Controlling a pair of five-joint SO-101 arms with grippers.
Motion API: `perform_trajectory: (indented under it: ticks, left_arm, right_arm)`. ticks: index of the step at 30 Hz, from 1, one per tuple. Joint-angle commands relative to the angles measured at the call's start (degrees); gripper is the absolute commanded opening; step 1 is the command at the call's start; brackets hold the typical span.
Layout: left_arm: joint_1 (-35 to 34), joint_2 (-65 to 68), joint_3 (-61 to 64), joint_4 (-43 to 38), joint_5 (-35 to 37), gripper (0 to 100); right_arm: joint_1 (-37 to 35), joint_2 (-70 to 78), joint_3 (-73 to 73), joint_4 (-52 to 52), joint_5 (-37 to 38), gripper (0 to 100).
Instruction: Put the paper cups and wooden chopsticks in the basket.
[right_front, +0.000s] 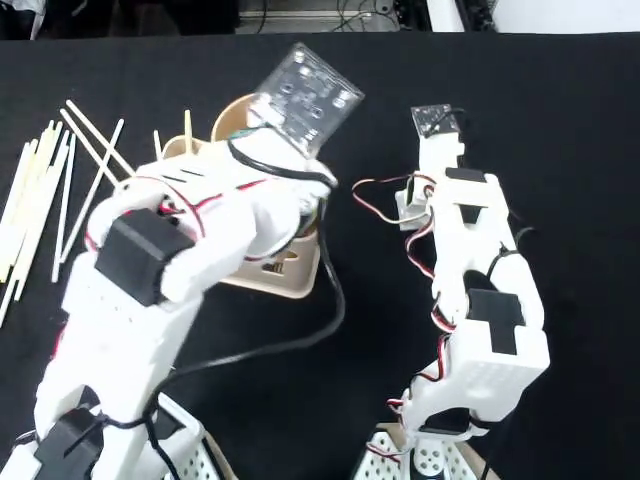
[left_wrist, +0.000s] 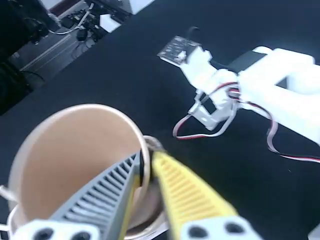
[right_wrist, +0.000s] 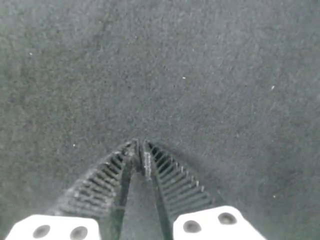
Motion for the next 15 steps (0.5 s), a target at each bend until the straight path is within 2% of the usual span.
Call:
perform_trajectory:
  ticks: [1, 6, 8, 12, 15]
  left_arm:
    - [-2.77, -0.44, -0.75, 0.18, 12.22, 31]
    - [-3.12, -0.62, -7.96, 1.32, 13.98, 31]
    - [-5.93, -0.62, -14.11, 2.99, 16.00, 31]
    - [-20.09, -0.62, -28.44, 7.82, 18.02, 31]
    - [-34.51, 0.09, -34.59, 11.34, 15.12, 31]
  right_arm:
    - [-0.97, -0.22, -0.57, -0.88, 0.53, 1.2]
    - [-0.97, -0.22, -0.57, -0.97, 0.53, 1.2]
    - [-0.97, -0.22, -0.48, -0.97, 0.53, 1.2]
    - [-0.97, -0.22, -0.48, -0.88, 0.53, 1.2]
    - [-0.97, -0.22, -0.48, -0.88, 0.53, 1.2]
